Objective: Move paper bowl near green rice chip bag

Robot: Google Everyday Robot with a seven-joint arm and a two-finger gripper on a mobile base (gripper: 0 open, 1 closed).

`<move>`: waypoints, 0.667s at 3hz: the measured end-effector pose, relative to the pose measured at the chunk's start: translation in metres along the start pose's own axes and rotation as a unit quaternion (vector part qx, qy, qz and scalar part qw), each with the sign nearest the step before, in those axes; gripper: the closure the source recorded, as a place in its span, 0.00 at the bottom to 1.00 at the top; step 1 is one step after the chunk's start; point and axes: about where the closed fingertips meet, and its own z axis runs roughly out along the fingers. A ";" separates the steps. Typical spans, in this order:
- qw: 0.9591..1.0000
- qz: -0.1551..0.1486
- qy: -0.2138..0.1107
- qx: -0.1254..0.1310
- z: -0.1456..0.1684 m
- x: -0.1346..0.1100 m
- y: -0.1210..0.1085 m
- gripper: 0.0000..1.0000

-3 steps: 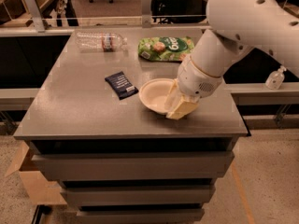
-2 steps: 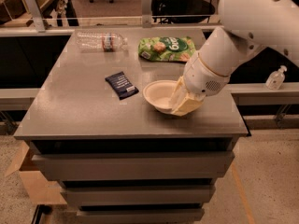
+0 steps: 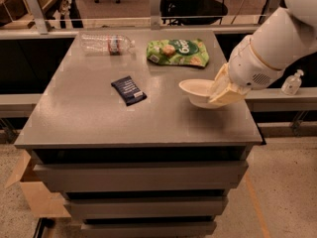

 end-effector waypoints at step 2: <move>0.998 0.031 0.017 0.049 -0.026 0.025 -0.020 1.00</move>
Offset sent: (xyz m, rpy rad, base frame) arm 0.0089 -0.0325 0.0161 -0.0114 -0.0533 -0.0959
